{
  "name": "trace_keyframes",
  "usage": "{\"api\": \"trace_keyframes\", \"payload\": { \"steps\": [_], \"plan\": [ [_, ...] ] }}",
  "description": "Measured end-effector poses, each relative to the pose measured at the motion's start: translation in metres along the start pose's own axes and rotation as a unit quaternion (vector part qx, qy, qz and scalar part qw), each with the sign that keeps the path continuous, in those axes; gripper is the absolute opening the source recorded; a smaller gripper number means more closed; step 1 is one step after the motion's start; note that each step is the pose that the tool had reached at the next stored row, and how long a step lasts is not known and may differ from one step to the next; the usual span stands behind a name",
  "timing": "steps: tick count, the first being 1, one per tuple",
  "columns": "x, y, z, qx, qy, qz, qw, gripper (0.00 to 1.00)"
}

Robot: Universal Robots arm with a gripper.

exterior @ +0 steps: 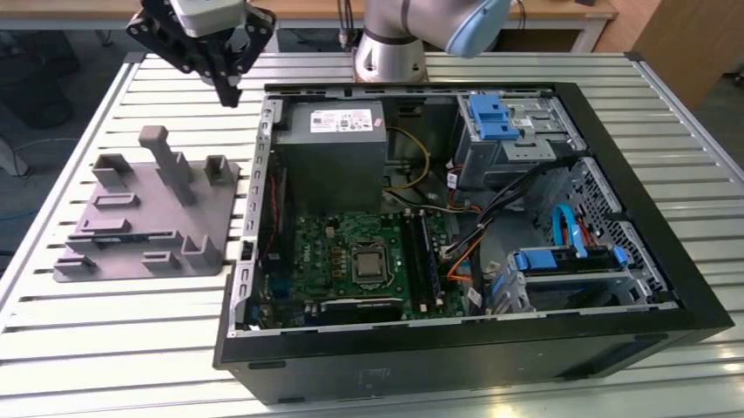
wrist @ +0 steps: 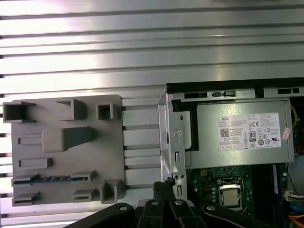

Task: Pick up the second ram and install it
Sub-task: 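Reach for the second ram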

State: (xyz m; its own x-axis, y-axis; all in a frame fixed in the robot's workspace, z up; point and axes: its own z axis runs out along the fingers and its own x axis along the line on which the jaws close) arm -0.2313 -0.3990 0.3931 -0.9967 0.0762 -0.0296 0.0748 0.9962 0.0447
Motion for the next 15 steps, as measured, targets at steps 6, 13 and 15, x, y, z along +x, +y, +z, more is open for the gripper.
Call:
{"api": "trace_keyframes", "payload": {
  "steps": [6,13,15],
  "plan": [
    [0.0151,-0.0011,-0.0002,0.0,0.0,0.0,1.0,0.1],
    [0.0305,-0.0023,-0.0004,0.0,-0.0001,0.0,1.0,0.1],
    [0.0343,-0.0026,-0.0005,0.0,0.0,0.0,1.0,0.1]
  ]
}}
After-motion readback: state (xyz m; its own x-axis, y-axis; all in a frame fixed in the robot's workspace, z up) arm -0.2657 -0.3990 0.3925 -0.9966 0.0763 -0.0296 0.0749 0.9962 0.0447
